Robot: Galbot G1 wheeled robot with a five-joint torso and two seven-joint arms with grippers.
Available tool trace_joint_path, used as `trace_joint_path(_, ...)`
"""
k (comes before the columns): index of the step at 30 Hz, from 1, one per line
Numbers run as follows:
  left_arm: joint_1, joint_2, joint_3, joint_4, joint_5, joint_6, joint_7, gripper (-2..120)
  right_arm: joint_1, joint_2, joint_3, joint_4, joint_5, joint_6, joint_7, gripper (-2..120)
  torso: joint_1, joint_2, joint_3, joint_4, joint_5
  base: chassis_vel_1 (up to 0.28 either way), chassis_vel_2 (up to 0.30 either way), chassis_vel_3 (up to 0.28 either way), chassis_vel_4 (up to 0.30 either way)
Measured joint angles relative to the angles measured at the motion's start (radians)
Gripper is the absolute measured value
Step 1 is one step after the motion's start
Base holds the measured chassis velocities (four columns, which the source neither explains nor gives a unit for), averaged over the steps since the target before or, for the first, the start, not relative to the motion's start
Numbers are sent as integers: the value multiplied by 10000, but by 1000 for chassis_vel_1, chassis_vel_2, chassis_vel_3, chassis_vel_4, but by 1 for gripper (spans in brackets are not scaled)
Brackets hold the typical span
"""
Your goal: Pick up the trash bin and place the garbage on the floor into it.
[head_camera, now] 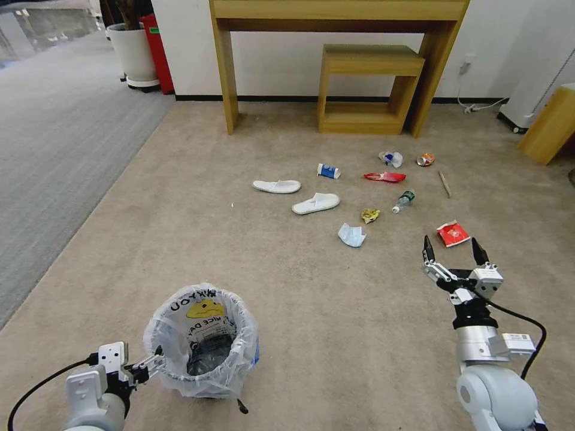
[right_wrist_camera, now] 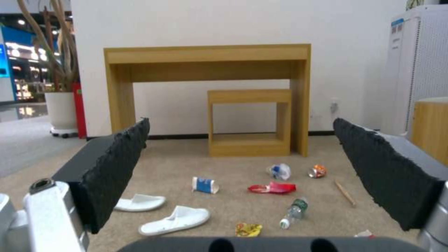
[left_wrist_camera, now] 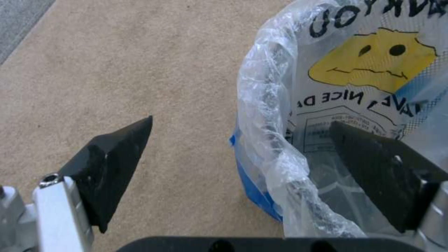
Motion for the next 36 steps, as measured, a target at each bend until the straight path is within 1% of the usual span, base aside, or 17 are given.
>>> trace_joint_path(9,-269,-8,130,256,-29,12,0,100,116,-37,-51,-185,0,7,-16,100,0,0,0,0,0,0,0,0,0)
trace_joint_path(23,-1267,-44,670,1217,-255,43,-209,100,314,-130,-128,-538,17,14,-28,100,0,-1,1,0,0,0,0,0,0)
trace_joint_path(36,-1616,-19,853,1555,-440,48,-385,99,317,-139,-117,-569,8,23,-26,100,0,-1,1,0,0,0,0,0,0)
